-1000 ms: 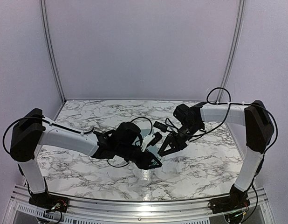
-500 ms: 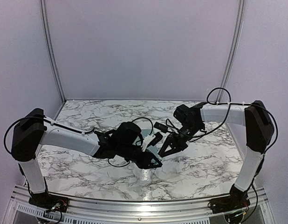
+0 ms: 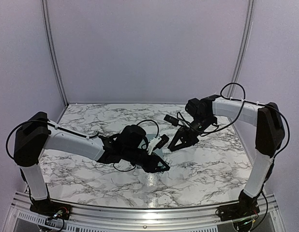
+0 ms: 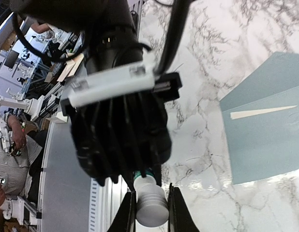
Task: Place the letter into the envelope and seal it
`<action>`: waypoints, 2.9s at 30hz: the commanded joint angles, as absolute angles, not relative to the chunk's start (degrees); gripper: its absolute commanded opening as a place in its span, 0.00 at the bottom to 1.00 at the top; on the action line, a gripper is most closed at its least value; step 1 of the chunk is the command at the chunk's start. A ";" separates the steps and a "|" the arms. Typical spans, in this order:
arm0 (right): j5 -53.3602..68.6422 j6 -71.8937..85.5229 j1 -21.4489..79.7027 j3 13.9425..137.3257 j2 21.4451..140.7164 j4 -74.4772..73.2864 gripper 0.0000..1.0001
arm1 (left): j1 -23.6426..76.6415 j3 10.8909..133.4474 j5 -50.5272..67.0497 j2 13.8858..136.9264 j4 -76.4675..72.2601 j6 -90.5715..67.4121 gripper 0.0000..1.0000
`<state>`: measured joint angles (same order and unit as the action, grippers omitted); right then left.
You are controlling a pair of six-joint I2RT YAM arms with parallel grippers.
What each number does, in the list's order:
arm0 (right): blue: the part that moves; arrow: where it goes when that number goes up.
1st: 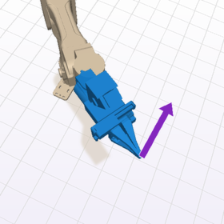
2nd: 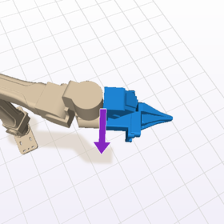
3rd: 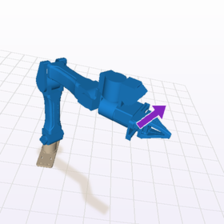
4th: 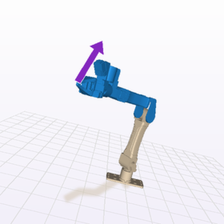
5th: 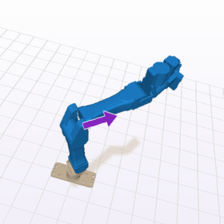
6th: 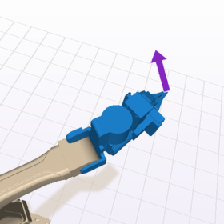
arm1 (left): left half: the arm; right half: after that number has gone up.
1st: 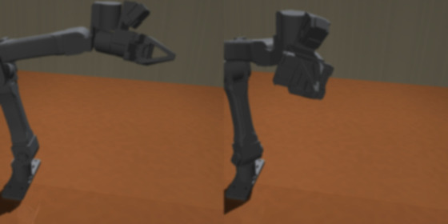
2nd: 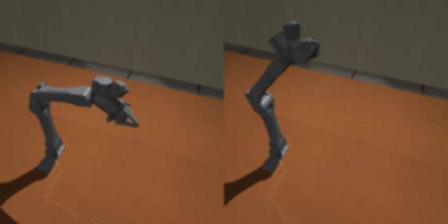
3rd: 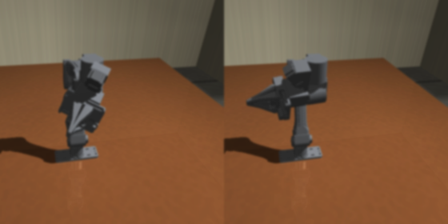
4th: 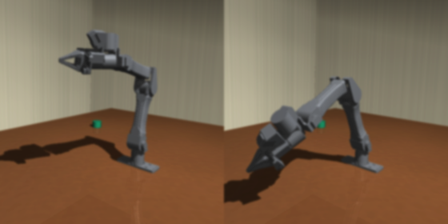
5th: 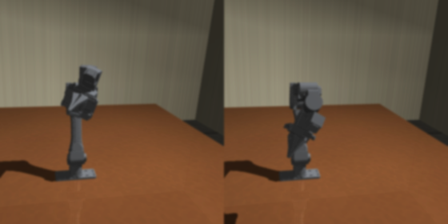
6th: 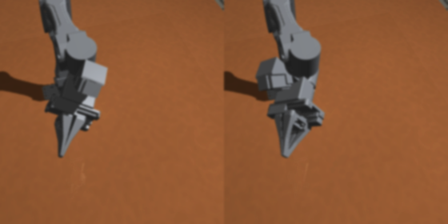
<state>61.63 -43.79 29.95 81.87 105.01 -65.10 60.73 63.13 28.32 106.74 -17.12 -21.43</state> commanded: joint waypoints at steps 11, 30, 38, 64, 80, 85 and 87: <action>55.90 -40.78 21.31 81.96 103.47 -62.84 0.04 | 61.17 61.26 28.36 105.60 -15.03 -21.76 0.00; 17.50 -30.61 20.04 57.51 91.89 -34.74 0.09 | 60.64 59.78 21.90 98.52 -15.03 -22.81 0.00; 13.76 -30.78 20.04 54.21 91.33 -31.27 0.10 | 60.64 58.86 19.84 95.77 -15.03 -22.92 0.00; 21.86 -29.14 20.04 60.83 82.05 -38.67 0.43 | 60.47 60.53 6.90 93.32 -15.12 -25.76 0.03; 45.10 -17.93 25.04 86.94 88.11 -40.84 0.45 | 60.29 62.27 -11.27 91.13 -38.44 -25.69 0.04; 44.50 -17.00 31.94 89.02 89.71 -40.31 0.49 | 60.14 59.85 -14.06 89.83 -47.03 -24.47 0.02; 45.86 -16.50 33.44 90.16 90.58 -40.24 0.49 | 60.12 59.24 -13.71 89.81 -48.88 -23.83 0.03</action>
<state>42.94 -18.63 30.44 86.50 89.82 -38.65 60.51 60.51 -11.42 91.83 -38.63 -25.30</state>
